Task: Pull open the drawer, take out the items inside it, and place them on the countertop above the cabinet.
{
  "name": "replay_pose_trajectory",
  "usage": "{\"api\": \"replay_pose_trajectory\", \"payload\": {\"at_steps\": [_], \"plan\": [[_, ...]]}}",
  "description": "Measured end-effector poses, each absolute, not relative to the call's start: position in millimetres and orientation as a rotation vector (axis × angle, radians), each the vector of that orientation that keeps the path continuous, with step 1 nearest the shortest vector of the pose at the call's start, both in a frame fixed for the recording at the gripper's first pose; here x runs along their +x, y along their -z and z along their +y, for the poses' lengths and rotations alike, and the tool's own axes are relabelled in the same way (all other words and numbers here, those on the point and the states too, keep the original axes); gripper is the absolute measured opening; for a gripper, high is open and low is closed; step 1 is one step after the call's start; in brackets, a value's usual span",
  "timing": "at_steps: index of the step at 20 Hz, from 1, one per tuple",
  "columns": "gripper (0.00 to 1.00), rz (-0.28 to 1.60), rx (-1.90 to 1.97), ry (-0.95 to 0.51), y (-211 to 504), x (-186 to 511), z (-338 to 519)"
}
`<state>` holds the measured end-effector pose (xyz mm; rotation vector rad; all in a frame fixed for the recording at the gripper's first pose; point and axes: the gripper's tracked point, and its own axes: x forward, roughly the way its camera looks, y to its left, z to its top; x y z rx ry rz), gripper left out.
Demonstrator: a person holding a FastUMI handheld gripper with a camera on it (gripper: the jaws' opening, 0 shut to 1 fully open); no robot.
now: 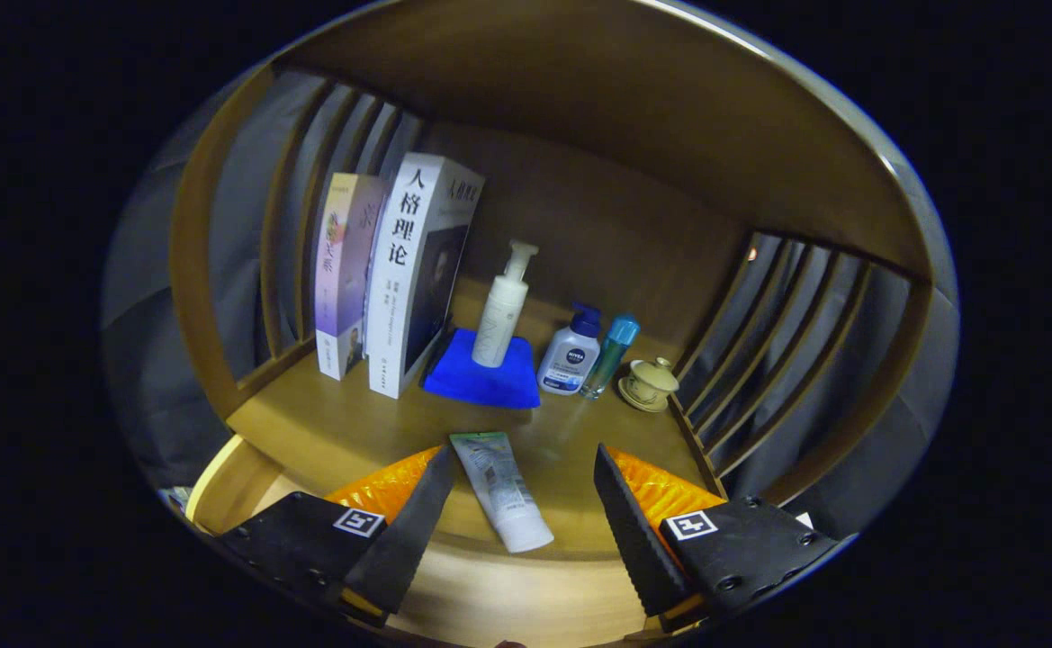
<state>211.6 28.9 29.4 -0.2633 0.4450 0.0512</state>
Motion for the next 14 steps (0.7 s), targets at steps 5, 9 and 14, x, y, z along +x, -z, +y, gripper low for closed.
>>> {"api": "replay_pose_trajectory", "payload": {"at_steps": [5,9,14], "plan": [[0.98,0.324,-0.227,-0.017,-46.7,153.2,30.1],[0.98,0.203,-0.207,-0.003,-56.2,110.4,30.0],[0.97,0.082,-0.129,-0.005,-50.4,62.7,28.6]]}}
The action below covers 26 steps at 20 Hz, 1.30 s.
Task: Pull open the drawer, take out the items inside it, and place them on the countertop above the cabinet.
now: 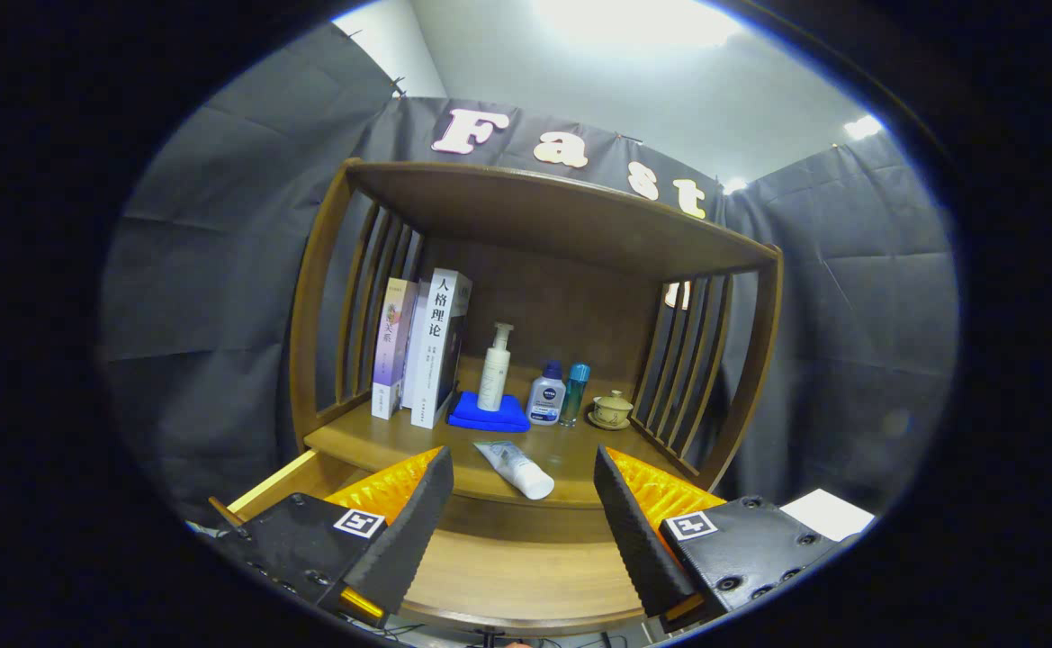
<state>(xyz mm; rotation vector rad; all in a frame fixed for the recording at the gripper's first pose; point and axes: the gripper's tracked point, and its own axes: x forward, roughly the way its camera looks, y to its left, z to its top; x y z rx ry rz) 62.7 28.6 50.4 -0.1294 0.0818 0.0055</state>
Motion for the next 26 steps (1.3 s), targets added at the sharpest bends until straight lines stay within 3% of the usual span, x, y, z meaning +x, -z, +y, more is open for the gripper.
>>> {"api": "replay_pose_trajectory", "payload": {"at_steps": [7,15,26], "plan": [[0.97,-0.027,-0.080,0.013,-31.8,15.5,30.4],[0.97,-0.030,0.011,-0.026,35.2,-20.6,32.7],[0.97,0.081,0.029,-0.019,98.1,-41.6,25.2]]}}
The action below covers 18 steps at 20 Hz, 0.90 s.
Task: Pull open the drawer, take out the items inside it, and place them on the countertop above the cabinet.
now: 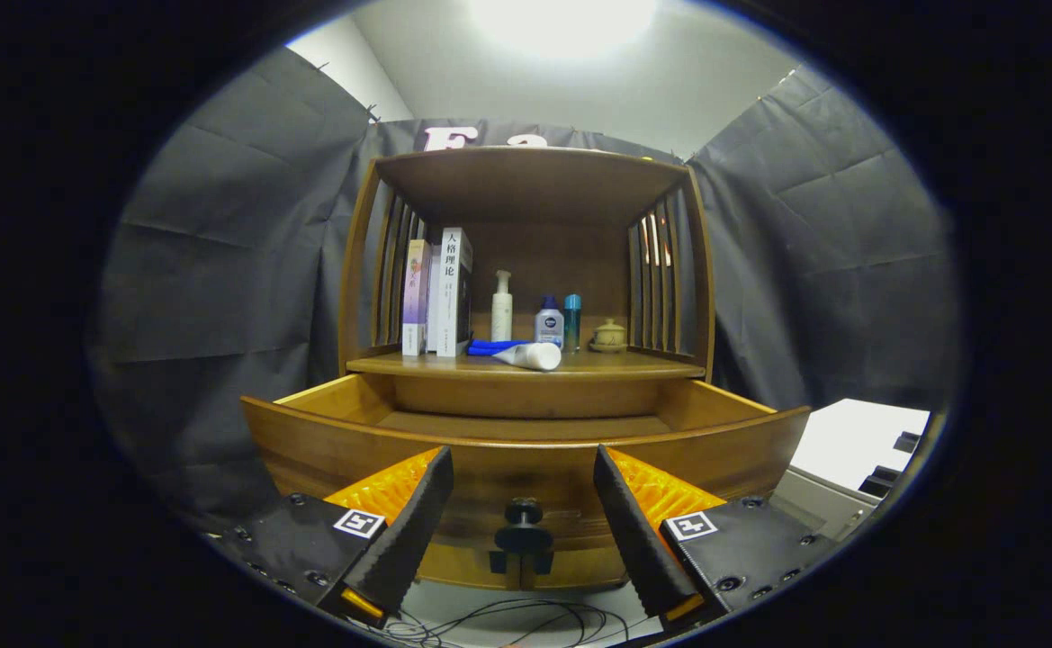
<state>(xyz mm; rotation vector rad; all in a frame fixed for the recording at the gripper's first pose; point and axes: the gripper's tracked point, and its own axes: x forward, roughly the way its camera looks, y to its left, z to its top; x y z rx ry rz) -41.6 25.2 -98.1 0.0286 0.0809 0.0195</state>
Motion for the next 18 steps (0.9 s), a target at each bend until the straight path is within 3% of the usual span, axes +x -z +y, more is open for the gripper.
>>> {"api": "replay_pose_trajectory", "payload": {"at_steps": [18], "plan": [[0.97,0.177,0.107,-0.026,133.0,-11.7,26.7]]}}
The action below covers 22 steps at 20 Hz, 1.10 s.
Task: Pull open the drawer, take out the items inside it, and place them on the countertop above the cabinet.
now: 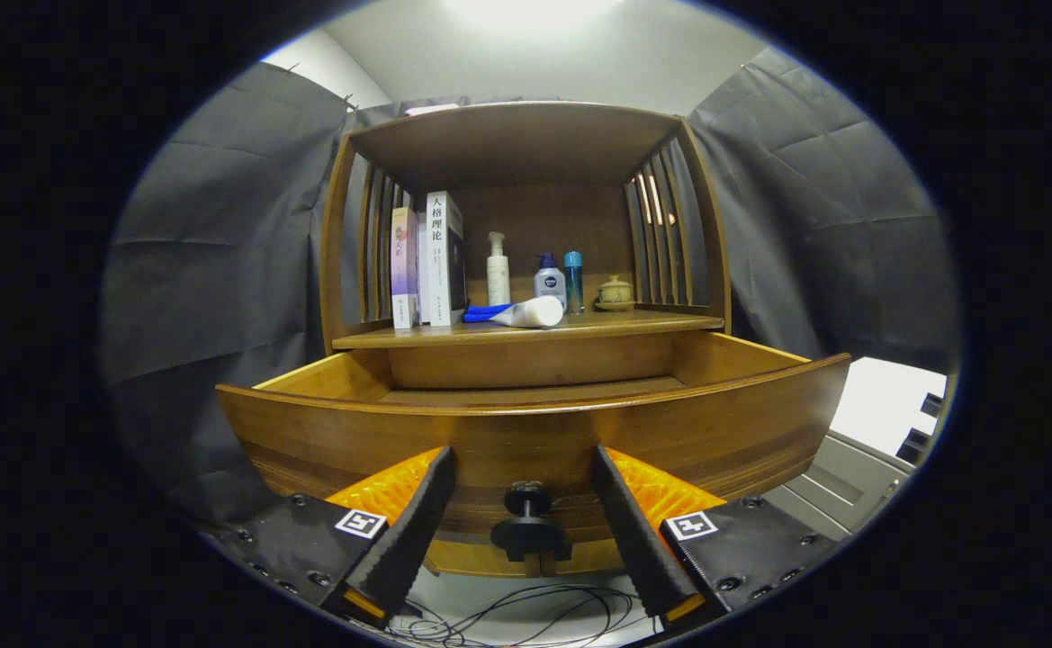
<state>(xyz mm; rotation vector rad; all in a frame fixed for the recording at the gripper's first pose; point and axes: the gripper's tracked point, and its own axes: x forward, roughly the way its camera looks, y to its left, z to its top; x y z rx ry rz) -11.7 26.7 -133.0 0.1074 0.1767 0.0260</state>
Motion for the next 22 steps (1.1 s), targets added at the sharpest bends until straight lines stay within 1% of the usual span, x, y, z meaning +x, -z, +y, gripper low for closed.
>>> {"api": "replay_pose_trajectory", "payload": {"at_steps": [3,6,22], "plan": [[0.96,0.174,0.113,-0.026,132.6,-10.0,27.7],[0.97,0.175,0.120,-0.036,132.4,-4.7,27.6],[0.98,0.188,0.065,-0.039,127.8,64.4,30.2]]}}
